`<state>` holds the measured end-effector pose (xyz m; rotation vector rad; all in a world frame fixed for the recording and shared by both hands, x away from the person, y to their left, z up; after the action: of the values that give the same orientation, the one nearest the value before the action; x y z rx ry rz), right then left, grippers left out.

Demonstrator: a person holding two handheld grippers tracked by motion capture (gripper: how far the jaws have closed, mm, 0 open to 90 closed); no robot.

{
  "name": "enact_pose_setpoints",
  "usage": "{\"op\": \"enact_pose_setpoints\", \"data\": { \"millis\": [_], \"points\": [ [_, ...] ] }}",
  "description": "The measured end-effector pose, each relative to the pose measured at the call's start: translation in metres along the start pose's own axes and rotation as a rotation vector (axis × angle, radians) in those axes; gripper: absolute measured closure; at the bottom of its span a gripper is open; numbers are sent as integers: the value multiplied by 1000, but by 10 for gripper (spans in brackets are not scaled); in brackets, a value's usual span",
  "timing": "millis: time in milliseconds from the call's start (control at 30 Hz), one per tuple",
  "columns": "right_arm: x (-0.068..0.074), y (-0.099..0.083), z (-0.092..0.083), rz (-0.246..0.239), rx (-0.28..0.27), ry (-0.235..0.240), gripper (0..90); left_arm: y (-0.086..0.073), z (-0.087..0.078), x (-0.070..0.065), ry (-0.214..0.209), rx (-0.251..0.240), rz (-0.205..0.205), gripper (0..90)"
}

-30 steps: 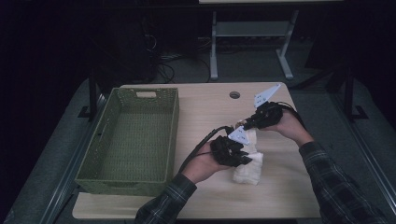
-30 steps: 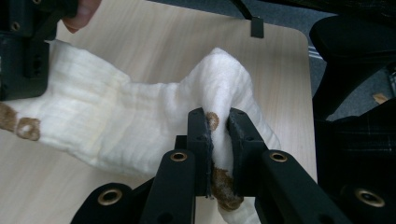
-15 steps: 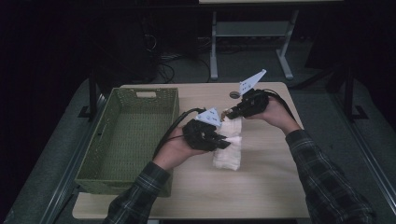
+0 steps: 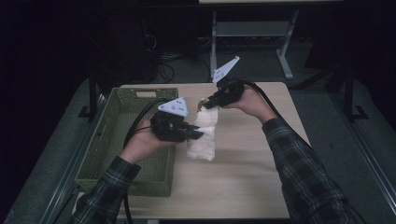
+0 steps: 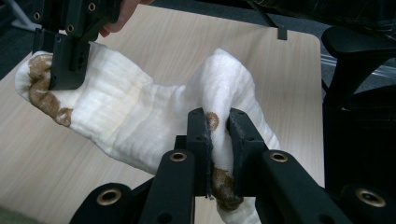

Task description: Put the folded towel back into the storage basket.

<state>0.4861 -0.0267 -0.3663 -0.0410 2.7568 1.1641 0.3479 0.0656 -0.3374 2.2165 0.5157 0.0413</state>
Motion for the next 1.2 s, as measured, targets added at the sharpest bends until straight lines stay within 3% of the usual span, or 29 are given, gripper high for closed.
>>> {"op": "enact_pose_setpoints", "data": {
  "millis": [400,700,1200],
  "points": [
    [-9,48,35,-26,-17,11,798,-25,-38,22,45,-26,-23,798],
    [-11,71,66,-37,-35,31,798,-51,-66,38,88,-28,-54,798],
    [5,103,116,-63,-49,72,798,-97,-90,45,109,-17,-111,795]
  ]
}}
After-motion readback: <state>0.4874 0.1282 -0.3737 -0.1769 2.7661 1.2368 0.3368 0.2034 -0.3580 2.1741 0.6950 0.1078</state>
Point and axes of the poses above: each handheld gripper's, and its own axes: z roughly forward along the jaws, y roughly out of its top, x roughly to its left, the point moved 9 cm from there along z, roughly forward along the jaws, and after that the axes turned 10 degrees about -z, right-handed, at the moved point
